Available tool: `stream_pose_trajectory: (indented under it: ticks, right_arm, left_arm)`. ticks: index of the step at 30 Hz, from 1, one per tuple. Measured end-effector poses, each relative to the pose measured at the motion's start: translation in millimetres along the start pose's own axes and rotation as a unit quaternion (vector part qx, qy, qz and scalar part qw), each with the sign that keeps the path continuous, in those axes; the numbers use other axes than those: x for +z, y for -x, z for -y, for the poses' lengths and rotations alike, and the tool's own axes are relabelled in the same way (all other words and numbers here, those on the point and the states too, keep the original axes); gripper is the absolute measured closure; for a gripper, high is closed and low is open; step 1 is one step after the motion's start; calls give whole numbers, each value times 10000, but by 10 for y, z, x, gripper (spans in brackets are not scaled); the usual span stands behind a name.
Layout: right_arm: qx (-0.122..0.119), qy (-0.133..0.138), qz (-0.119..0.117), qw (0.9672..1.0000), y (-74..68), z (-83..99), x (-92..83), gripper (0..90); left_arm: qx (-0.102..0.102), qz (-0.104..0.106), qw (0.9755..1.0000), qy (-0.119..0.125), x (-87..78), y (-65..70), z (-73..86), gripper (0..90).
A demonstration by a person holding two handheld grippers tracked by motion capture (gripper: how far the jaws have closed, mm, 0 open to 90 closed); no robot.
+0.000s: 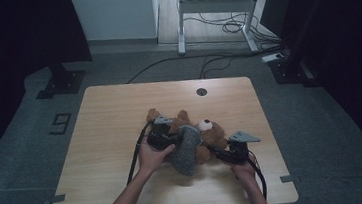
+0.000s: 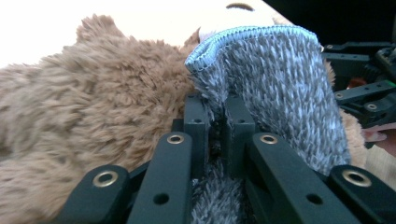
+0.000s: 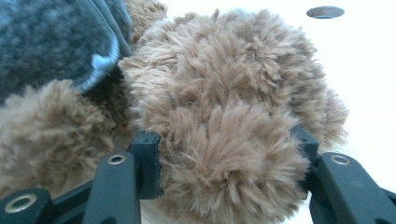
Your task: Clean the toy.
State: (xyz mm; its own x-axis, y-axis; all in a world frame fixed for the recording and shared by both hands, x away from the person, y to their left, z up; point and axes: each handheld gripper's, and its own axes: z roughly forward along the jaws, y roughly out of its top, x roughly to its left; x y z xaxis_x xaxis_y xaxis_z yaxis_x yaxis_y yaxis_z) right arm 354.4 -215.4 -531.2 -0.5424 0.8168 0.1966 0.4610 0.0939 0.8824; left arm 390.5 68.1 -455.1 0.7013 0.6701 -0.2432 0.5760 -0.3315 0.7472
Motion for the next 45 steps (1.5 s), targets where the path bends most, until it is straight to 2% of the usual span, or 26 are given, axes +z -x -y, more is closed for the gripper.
stream_pose_trajectory:
  ticks: [2, 5, 9, 12, 14, 18, 22, 26, 27, 29, 32, 35, 39, 45]
  right_arm:
    - [10, 3, 8, 10000, -1, 0, 0, 466]
    - [5, 4, 34, 10000, -9, 1, 0, 466]
    - [-7, 7, 42, 10000, -12, 3, -1, 466]
    - [-6, 25, 37, 10000, -8, 7, -1, 466]
    - [-6, 32, 39, 10000, -8, 11, -1, 466]
    - [1, 32, 46, 10000, -9, 13, 0, 466]
    - [-47, -18, 51, 10000, -7, 19, 2, 466]
    - [-16, -2, 34, 10000, -3, 22, -1, 466]
    - [-15, -9, 23, 10000, 0, 22, -5, 465]
    - [4, -11, -5, 10000, 5, 26, -13, 465]
    - [6, 5, -48, 10000, 15, 30, -18, 465]
    - [28, 27, -81, 10000, 28, 30, -15, 465]
    - [58, 43, -91, 9999, 31, 34, -17, 465]
    - [51, 52, -93, 9999, 27, 36, -16, 465]
  left_arm:
    - [45, 141, 9998, 104, -19, 48, -42, 821]
    - [190, 249, 9992, 230, 18, 203, -166, 822]
    - [416, 502, 9976, 242, 203, 479, -353, 824]
    - [564, 598, 9962, 290, 337, 625, -399, 823]
    - [581, 616, 9959, 333, 420, 676, -400, 823]
    - [490, 604, 9969, 85, 612, 644, -329, 824]
    - [350, 558, 9978, 15, 591, 526, -243, 830]
    - [303, 116, 9995, -51, 430, 352, -161, 830]
    - [224, 3, 9997, -81, 367, 266, -117, 831]
    - [136, -80, 9998, -100, 250, 141, -52, 830]
    - [-20, -168, 9998, 43, -8, -57, 62, 830]
    - [-132, -324, 9993, 135, -233, -223, 173, 828]
    - [-373, -556, 9976, 166, -430, -467, 345, 826]
    - [-758, -757, 9942, 126, -551, -769, 547, 826]
